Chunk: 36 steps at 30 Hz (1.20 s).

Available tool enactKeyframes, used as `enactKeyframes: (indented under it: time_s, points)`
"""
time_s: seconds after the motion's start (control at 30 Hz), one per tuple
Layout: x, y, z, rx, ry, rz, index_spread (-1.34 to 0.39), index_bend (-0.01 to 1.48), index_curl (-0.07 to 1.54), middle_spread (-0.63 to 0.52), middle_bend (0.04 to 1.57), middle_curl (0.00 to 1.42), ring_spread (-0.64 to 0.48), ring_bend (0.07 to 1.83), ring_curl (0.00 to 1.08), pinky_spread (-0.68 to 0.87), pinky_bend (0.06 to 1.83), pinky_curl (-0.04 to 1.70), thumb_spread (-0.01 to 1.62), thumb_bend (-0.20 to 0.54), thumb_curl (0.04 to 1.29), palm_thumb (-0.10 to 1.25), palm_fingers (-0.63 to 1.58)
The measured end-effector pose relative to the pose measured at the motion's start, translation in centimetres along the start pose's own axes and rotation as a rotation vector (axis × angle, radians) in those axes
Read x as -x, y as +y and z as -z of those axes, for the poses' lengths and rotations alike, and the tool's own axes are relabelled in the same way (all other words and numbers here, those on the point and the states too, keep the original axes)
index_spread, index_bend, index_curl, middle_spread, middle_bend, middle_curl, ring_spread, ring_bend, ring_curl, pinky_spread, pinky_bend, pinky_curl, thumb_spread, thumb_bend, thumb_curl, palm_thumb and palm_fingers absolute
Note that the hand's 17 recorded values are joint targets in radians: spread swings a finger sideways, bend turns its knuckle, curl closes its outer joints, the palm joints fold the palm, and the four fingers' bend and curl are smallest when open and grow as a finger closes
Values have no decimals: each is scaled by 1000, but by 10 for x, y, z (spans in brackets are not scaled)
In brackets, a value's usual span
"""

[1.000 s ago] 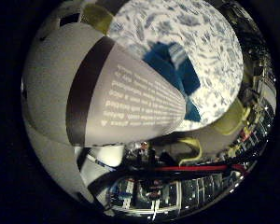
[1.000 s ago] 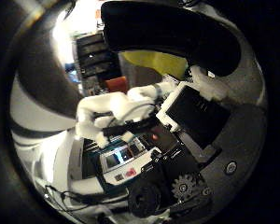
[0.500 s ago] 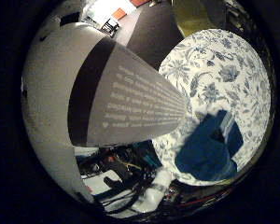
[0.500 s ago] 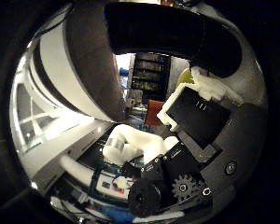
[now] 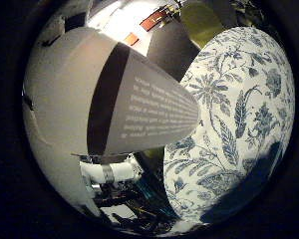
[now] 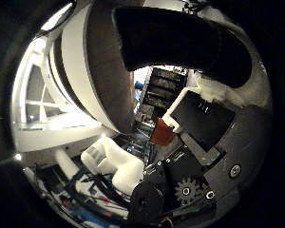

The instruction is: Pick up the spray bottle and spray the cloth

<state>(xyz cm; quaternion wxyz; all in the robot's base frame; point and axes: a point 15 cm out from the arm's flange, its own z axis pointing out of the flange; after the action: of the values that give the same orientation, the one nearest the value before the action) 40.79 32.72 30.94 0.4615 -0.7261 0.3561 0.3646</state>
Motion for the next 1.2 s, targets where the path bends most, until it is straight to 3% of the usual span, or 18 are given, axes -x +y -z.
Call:
enactKeyframes:
  time_s: [0.6, 0.83, 1.0, 1.2]
  points:
    - [-40, 7, -4, -14, -13, -76, -194, 1191, 771, -85, 1398, 706, -222, 1324, 849, -178, 972, 1450, 355, -26, 943, 1050, 1116]
    - [-46, 8, 0, -18, -9, -85, -193, 1149, 770, -83, 1382, 700, -230, 1287, 838, -190, 1007, 1395, 517, -24, 915, 981, 1114]
    - [-47, 10, 0, -13, -7, -66, -194, 1022, 751, -80, 1361, 680, -229, 1277, 813, -210, 1014, 1321, 635, -33, 849, 943, 1107]
    - [-47, 12, -1, -4, -5, -57, -240, 792, 745, -91, 1281, 647, -221, 1253, 753, -260, 992, 1191, 608, -38, 779, 904, 1044]
